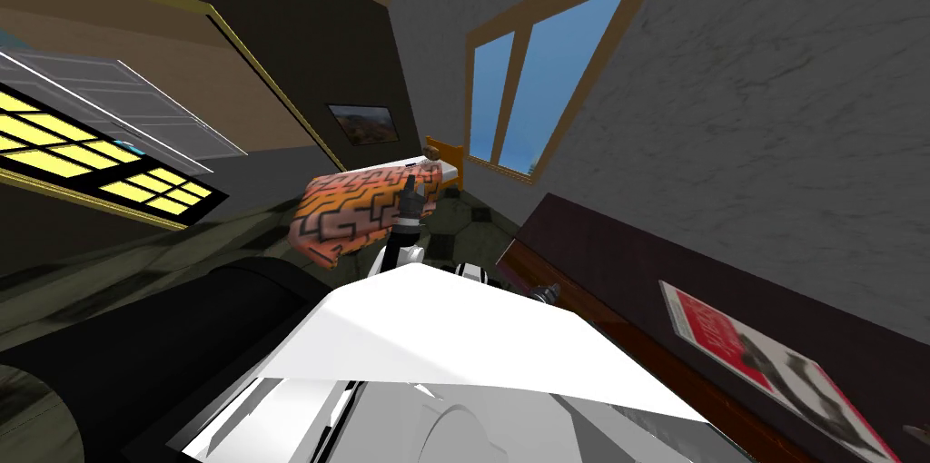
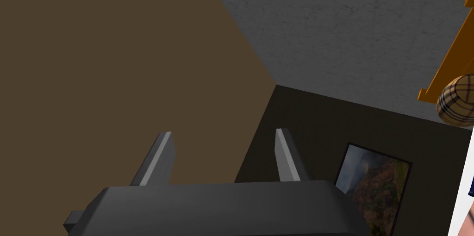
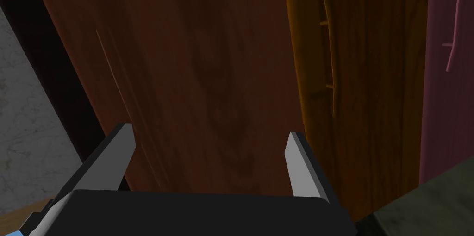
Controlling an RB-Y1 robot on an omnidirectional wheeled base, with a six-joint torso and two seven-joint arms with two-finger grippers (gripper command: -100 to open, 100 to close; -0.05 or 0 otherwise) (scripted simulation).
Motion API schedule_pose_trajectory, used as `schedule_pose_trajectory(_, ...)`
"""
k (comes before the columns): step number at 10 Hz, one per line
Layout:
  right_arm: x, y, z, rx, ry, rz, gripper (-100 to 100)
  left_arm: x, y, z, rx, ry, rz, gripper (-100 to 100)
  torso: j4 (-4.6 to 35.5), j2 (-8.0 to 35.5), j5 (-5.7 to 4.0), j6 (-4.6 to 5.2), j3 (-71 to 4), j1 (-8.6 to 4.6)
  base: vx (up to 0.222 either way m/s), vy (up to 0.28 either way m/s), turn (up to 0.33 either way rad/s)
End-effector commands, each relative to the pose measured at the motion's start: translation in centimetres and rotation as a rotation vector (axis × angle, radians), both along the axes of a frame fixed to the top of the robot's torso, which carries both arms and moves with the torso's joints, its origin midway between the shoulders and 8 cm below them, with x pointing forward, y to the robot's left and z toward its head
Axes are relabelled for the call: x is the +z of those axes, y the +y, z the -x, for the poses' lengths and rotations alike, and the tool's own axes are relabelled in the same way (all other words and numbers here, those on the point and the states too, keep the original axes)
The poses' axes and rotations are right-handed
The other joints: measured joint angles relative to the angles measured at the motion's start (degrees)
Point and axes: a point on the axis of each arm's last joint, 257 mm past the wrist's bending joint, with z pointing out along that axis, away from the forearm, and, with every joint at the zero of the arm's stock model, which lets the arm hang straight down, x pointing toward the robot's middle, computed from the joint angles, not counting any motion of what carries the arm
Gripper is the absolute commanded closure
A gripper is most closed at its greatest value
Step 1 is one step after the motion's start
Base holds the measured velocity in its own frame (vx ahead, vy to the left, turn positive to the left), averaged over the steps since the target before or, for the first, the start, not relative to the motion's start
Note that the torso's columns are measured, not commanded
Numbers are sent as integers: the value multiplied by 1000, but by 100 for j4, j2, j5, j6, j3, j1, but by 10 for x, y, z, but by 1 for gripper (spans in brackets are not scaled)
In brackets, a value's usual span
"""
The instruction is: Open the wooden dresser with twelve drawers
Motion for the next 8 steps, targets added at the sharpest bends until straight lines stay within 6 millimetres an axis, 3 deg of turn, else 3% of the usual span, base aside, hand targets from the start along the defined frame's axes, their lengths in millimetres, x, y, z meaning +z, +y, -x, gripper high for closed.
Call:
schedule_pose_trajectory(1, 9, -12, 5, 23, 30, 125, -100, 0, 0, 0, 0, 0, 0, 0, -1, -1, 0, 5, 0, -1, -19, -17, 198)
schedule_pose_trajectory(4, 16, -21, 10, 34, 50, 204, -100, 0, 0, 0, 0, 0, 0, 0, 0, 0, 0, 0, 0, -1, -16, -17, 141)
schedule_pose_trajectory(8, 42, -39, 15, 89, 89, 430, -100, 0, 0, 0, 0, 0, 0, 0, 0, 2, -1, 3, 1, -2, -23, -20, 222)
